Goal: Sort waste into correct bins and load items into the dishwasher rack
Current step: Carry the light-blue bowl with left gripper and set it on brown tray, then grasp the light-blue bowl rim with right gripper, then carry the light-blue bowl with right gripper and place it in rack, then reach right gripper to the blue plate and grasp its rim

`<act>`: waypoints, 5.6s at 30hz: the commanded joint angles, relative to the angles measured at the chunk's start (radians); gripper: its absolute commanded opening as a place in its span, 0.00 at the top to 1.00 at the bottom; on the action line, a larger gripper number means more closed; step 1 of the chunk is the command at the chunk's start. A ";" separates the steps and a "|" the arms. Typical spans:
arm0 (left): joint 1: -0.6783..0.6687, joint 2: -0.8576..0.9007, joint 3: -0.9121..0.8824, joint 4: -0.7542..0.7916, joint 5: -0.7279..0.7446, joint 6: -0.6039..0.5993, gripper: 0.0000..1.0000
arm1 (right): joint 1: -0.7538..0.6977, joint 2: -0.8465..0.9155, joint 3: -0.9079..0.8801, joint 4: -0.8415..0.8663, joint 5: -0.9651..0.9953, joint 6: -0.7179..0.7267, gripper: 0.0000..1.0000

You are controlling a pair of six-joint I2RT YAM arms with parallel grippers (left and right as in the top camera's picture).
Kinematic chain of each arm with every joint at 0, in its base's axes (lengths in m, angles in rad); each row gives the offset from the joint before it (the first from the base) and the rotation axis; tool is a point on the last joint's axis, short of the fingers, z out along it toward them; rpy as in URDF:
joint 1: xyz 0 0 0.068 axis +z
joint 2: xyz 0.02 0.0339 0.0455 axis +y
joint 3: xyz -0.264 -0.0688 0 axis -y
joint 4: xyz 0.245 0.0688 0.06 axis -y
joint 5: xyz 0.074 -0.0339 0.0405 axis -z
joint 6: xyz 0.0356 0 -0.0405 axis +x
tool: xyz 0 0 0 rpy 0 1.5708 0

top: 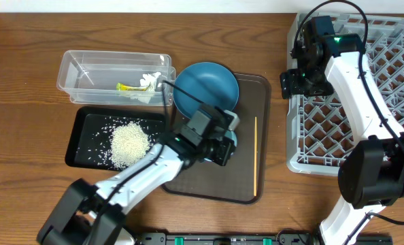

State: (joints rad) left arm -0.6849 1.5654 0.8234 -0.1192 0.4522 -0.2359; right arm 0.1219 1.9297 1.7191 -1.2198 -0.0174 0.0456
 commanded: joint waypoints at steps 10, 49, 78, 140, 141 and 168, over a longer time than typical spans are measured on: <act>0.006 0.018 0.021 0.050 -0.054 -0.009 0.69 | -0.004 0.001 0.001 -0.004 0.010 0.013 0.17; 0.571 -0.409 0.014 -0.468 -0.240 -0.010 0.50 | 0.283 0.002 -0.413 0.263 -0.262 0.009 0.80; 0.571 -0.407 0.014 -0.470 -0.241 -0.009 0.49 | 0.037 -0.266 -0.196 0.607 0.754 -0.027 0.99; 0.571 -0.407 0.014 -0.472 -0.236 -0.028 0.49 | -0.177 0.102 -0.197 0.668 0.837 -0.119 0.63; 0.571 -0.407 0.014 -0.472 -0.236 -0.028 0.49 | -0.177 0.092 -0.197 0.663 0.809 -0.117 0.62; 0.571 -0.352 0.014 -0.476 -0.237 -0.028 0.48 | 0.136 -0.043 -0.197 0.607 -0.256 -0.021 0.42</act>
State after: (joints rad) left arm -0.1192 1.1976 0.8268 -0.5934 0.2253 -0.2623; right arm 0.2134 1.8320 1.5249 -0.6086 -0.2813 -0.0311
